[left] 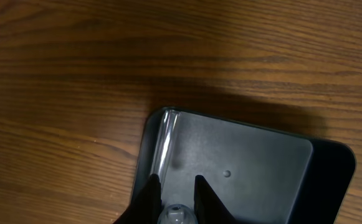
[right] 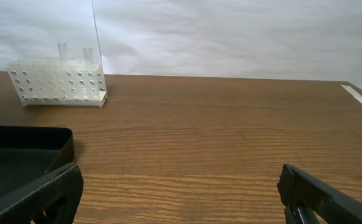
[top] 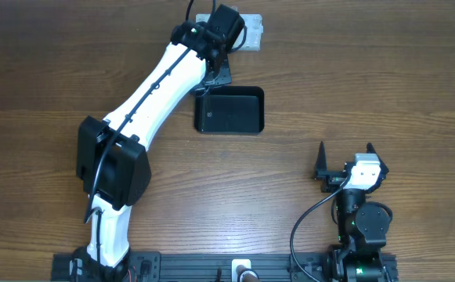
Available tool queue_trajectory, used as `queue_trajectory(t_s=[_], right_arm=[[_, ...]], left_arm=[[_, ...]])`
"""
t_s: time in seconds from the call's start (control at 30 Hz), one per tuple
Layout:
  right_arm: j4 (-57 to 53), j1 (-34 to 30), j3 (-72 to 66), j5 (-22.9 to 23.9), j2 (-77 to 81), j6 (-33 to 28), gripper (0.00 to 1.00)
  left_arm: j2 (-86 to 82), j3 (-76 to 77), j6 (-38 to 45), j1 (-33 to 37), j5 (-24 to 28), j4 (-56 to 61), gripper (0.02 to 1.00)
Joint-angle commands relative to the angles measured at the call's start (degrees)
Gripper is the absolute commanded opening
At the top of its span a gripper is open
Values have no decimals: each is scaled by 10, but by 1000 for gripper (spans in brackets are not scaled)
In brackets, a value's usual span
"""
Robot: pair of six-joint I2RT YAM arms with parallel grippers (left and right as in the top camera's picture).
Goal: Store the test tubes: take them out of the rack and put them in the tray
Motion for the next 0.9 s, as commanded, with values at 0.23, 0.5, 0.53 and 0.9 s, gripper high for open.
queue_trajectory(t_s=[0.23,0.5,0.53,0.9], right_arm=[[-2,-3,-3,-3,-5,-3,991],[-2,-3,-3,-3,-5,-3,993],[-2,-3,-3,-3,-5,-3,991],[-2,-3,-3,-3,-5,-3,993]], left_arm=[[48,3,-6,-3,8,21,132],[71,3,-6,-3,8,26,150],[75,3,-6,-3,8,28,152],[61,3,-5,-2,-44,56,503]])
